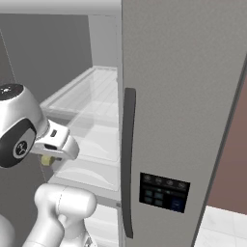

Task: Retrieve the butter from the fridge and place it on a plate on the dining table. Then retrieve the butter knife by the fridge and place it near the plate.

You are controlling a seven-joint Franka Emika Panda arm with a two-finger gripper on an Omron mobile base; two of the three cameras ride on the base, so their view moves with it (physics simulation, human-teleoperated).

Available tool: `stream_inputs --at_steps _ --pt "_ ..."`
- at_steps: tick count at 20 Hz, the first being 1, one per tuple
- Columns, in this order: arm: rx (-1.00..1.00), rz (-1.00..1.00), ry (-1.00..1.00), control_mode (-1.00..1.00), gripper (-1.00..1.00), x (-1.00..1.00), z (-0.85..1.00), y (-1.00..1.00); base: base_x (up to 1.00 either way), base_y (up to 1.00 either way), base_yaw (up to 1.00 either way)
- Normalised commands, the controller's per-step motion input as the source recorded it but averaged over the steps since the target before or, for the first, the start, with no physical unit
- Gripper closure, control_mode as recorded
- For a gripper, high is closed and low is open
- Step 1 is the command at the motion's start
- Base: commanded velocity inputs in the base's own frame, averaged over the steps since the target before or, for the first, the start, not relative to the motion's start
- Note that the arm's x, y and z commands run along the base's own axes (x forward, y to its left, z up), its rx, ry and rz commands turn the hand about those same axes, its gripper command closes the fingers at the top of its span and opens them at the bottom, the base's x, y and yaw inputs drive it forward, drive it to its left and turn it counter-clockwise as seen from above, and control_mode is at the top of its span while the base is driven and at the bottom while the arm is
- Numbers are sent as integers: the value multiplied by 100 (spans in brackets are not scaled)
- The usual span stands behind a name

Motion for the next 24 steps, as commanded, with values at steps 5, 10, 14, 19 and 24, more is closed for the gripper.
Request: stream_inputs --at_steps 5,10,14,19,24 --pt "0 -2 0 -100 100 3 0 5 0 0 0" --pt "0 -1 0 -100 100 0 -1 2 0 0 0" --pt "0 0 0 -100 100 0 0 0 0 0 0" --pt "0 0 0 -100 100 -12 -2 0 0 0 0" --pt "0 0 0 100 100 0 0 0 -87 -27 -1"
